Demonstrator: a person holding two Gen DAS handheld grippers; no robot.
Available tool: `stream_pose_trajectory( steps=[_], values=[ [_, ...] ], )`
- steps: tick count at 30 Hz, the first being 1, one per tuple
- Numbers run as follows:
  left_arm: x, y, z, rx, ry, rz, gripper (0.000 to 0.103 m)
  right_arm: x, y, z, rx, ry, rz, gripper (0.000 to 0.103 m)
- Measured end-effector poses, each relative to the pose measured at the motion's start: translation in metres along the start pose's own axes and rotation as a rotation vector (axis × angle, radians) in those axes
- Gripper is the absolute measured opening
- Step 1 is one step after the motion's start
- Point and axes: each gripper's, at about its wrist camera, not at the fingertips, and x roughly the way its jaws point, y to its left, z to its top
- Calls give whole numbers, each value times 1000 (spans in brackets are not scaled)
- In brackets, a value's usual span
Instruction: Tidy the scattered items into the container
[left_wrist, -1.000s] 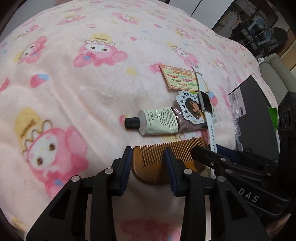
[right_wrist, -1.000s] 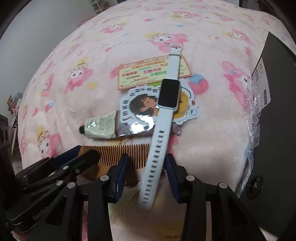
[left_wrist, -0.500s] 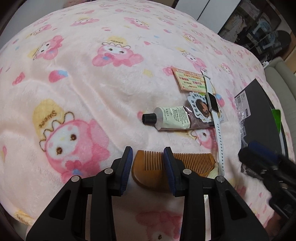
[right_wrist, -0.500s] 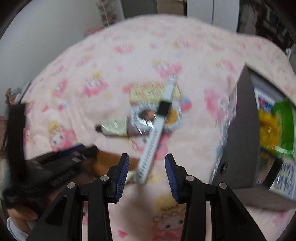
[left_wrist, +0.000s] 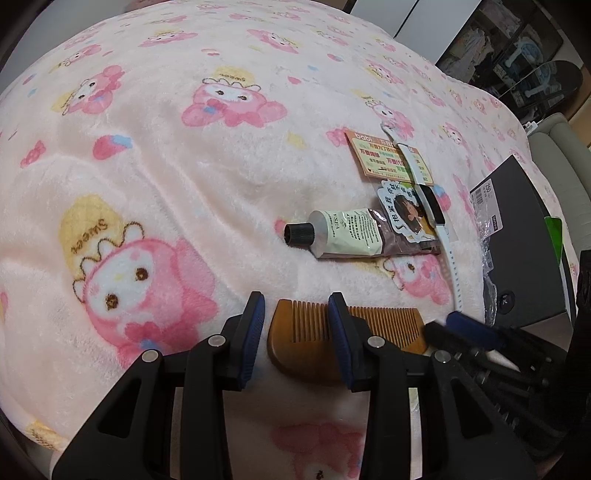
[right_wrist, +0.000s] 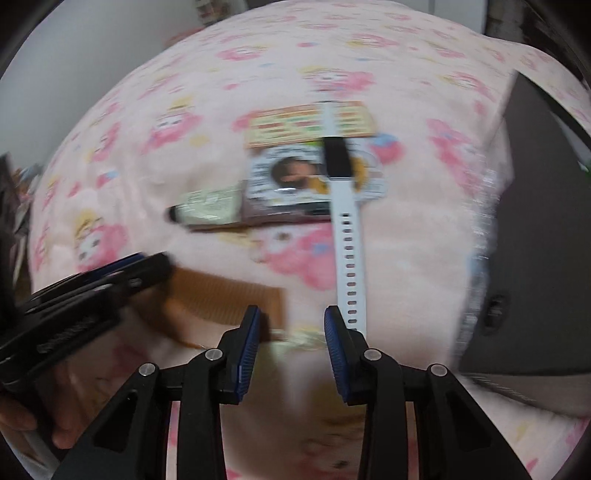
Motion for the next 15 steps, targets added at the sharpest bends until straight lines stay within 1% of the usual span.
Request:
stream_pose_trajectory(
  steps=[2, 4, 5, 6, 8, 9, 10, 13, 15],
  values=[
    [-4, 4, -1, -18, -6, -8, 36, -4, -4, 1, 12, -16, -50, 29],
    [-8, 7, -2, -31, -15, -19, 36, -12, 0, 1, -7, -50, -86, 29],
    [-9, 7, -2, -35, -17, -25, 36, -15, 3, 0, -16, -59, -70, 29],
    [-9, 7, -2, -36, -15, -32, 36, -16, 6, 0, -21, -55, -27, 29],
    [-9, 6, -3, -37, -10, -44, 36, -12, 10, -2, -17, -21, 70, 29],
    [-9, 6, -3, -37, -6, -45, 36, -7, 10, -2, -10, -5, 93, 30],
    [-8, 6, -3, -37, -2, -45, 36, -2, 11, -2, -2, 11, 111, 31],
    [-1, 10, -2, -60, 26, -40, 36, 10, 8, 0, 21, 22, 133, 31],
    [5, 14, -1, -80, 50, -40, 36, 18, 8, 4, 42, 33, 171, 32]
  ],
)
